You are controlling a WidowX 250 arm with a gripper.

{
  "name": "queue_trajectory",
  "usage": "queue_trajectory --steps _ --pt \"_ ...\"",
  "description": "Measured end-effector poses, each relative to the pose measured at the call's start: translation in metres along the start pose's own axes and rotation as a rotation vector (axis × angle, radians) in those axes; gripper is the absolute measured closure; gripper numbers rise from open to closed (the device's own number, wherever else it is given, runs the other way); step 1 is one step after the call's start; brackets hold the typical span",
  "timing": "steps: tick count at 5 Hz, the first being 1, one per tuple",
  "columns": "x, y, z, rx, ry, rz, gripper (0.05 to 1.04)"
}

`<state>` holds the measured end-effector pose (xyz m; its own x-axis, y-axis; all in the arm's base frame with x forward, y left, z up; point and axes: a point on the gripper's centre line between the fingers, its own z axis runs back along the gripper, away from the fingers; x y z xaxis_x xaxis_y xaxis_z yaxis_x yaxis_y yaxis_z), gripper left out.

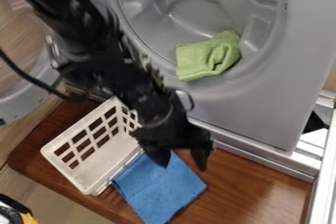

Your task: Move the blue cloth to the right side of the table

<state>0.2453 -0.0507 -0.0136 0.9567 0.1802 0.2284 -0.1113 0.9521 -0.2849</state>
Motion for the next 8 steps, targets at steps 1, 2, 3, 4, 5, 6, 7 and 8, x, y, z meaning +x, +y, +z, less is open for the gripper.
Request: queue_trajectory --steps 1,2,3,4,5,6,7,8 --pt "-0.015 0.009 -0.026 0.043 0.076 -0.024 0.084" --pt "-0.018 0.011 -0.034 0.039 0.075 -0.069 0.084" --pt "-0.022 0.016 -0.033 0.064 0.1 -0.075 0.084" --pt "-0.024 0.022 -0.032 0.103 0.123 -0.06 0.084" --pt "-0.02 0.037 -0.029 0.137 0.112 -0.024 0.084" --pt "-0.021 0.044 -0.039 0.142 0.119 -0.01 0.084" --pt "-0.02 0.039 -0.05 0.129 0.12 -0.024 0.083" --pt "-0.019 0.035 -0.054 0.124 0.12 -0.022 0.083"
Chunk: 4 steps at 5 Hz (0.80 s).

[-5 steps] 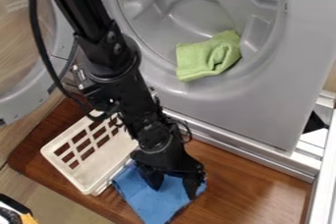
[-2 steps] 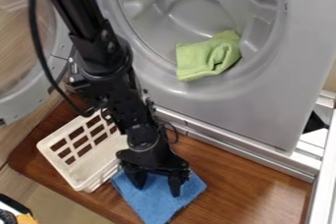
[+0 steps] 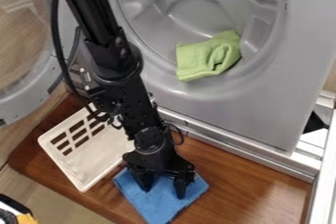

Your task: Move the blue cloth to the right side of the table

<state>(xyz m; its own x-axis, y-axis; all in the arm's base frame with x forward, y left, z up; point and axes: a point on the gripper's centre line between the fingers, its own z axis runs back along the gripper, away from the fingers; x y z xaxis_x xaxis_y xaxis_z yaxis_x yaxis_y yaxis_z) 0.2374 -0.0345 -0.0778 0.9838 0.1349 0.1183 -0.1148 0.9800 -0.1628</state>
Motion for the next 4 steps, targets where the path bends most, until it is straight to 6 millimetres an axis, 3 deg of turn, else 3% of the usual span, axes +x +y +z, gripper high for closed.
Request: queue_trajectory --steps 2,4 --pt "0.009 -0.023 -0.004 -0.028 -0.006 -0.054 0.083" --pt "0.014 -0.07 -0.011 -0.079 -0.019 -0.126 0.083"
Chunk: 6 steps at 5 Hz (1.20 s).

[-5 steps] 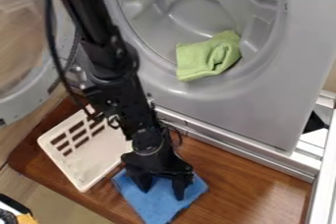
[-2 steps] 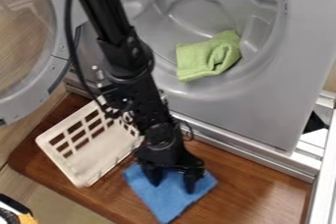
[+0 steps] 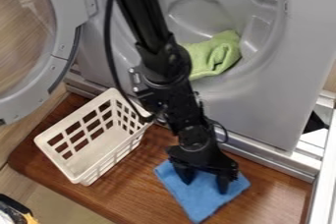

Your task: Move the blue cloth to the right side of the table

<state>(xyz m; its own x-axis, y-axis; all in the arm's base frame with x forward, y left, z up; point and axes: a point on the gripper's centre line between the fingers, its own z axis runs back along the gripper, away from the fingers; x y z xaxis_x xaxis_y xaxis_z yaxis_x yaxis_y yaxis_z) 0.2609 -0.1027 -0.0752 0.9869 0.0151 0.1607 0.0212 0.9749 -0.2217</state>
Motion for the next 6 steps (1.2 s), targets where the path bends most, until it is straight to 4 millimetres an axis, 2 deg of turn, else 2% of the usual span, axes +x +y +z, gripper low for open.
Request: queue_trajectory --steps 1,3,4,6 --pt "0.004 -0.021 -0.005 -0.046 -0.008 0.002 0.083" --pt "0.012 -0.078 -0.017 -0.135 0.006 -0.137 0.084" --pt "0.008 -0.087 -0.018 -0.121 0.019 -0.168 0.085" --pt "-0.002 -0.083 -0.013 -0.089 0.05 -0.163 0.085"
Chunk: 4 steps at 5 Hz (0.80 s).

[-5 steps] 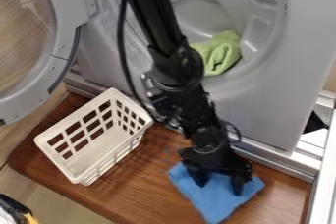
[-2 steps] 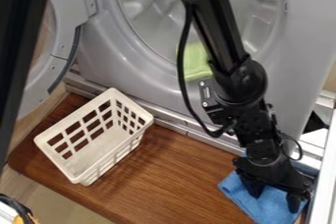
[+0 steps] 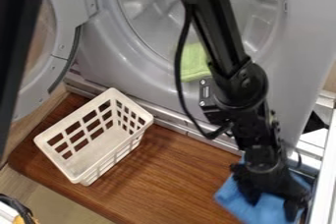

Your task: Move the blue cloth to the right side of the table

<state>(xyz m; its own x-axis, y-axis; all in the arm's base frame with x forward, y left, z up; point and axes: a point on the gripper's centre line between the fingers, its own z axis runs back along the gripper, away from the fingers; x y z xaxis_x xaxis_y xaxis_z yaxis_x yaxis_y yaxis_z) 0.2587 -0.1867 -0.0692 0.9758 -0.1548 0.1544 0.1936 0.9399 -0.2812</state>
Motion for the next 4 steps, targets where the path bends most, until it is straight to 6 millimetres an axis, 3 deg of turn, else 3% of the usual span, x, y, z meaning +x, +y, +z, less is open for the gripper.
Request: queue_trajectory --steps 2,4 --pt "0.017 -0.009 0.053 0.013 -0.101 -0.002 0.084" --pt "0.026 -0.018 0.091 -0.02 -0.18 -0.034 0.084"
